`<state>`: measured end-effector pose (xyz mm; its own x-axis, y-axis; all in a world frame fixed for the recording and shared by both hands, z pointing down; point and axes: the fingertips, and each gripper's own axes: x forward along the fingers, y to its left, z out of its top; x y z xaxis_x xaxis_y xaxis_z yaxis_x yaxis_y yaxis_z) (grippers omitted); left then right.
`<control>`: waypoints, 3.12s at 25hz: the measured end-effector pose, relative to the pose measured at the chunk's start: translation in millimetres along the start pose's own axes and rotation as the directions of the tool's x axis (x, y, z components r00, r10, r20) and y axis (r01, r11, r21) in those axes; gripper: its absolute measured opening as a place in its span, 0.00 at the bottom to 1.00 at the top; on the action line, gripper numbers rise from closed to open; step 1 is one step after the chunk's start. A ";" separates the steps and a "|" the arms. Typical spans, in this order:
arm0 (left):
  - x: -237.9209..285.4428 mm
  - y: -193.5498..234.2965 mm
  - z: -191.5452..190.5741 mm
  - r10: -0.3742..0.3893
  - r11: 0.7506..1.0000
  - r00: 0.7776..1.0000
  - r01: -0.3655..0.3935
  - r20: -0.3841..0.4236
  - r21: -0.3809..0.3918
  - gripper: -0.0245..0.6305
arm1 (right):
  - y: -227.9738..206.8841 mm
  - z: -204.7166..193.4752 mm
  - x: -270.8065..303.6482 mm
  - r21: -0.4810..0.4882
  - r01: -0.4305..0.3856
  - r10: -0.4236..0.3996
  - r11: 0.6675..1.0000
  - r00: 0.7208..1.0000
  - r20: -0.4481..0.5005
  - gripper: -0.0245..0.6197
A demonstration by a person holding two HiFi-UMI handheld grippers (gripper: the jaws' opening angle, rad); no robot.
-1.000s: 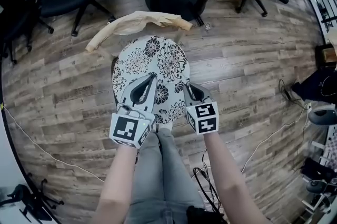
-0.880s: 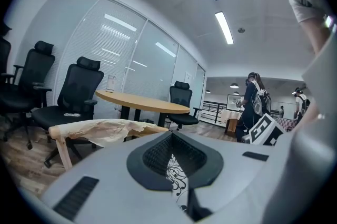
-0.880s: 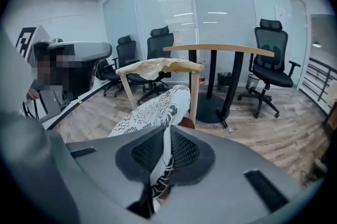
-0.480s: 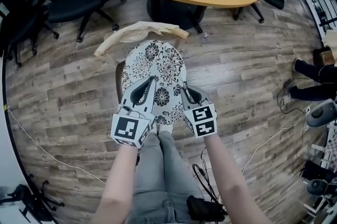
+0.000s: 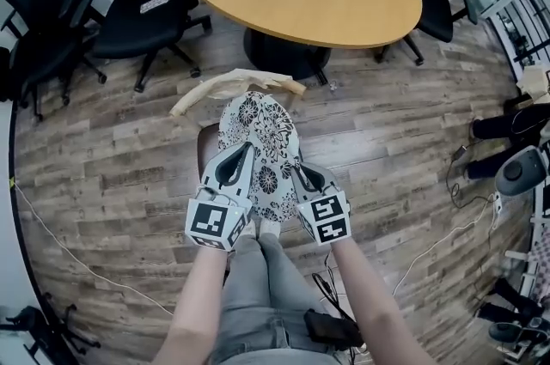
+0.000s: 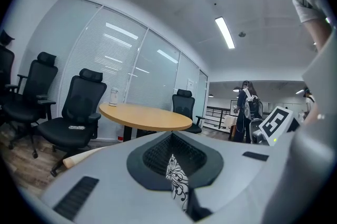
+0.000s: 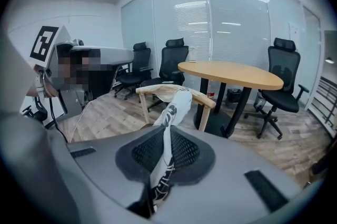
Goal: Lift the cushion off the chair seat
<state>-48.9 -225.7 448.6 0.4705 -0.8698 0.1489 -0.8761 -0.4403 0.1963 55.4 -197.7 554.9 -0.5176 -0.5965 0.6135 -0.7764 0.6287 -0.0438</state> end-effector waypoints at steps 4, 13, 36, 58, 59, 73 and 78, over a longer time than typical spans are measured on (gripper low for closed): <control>-3.3 0.8 11.1 0.006 1.000 1.000 -0.006 0.004 -0.002 0.04 | 1.4 22.7 -6.0 -0.022 -0.012 0.012 1.000 1.000 0.019 0.10; -6.5 -16.8 44.6 -0.030 0.999 0.999 0.030 0.023 0.026 0.04 | 11.2 61.9 -33.7 -0.085 -0.033 0.036 0.996 0.999 0.035 0.10; -33.8 -25.4 138.3 -0.026 0.999 0.986 0.019 0.162 0.044 0.04 | 32.9 168.8 -113.3 -0.131 0.012 0.014 0.991 0.981 0.192 0.10; -56.3 -40.5 207.9 -0.023 0.995 0.962 -0.005 0.274 0.102 0.04 | 39.5 255.3 -177.5 -0.172 0.170 -0.071 0.970 0.879 0.471 0.10; -57.9 -40.3 209.3 -0.022 0.995 0.961 -0.007 0.277 0.104 0.04 | 39.9 258.2 -179.8 -0.160 0.173 -0.074 0.972 0.870 0.488 0.10; -66.6 -42.0 234.9 -0.013 0.993 0.943 -0.027 0.332 0.117 0.04 | 41.6 288.0 -202.6 -0.078 0.209 -0.111 0.975 0.755 0.647 0.10; -67.2 -42.5 240.9 -0.014 0.991 0.939 -0.031 0.344 0.127 0.04 | 40.1 291.8 -203.3 -0.050 0.199 -0.118 0.979 0.745 0.657 0.10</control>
<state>-68.6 -202.2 196.7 0.4180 -0.8869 -0.1967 -0.8967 -0.4375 0.0670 24.5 -196.8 198.4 -0.5302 -0.8461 -0.0555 -0.8449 0.5217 0.1186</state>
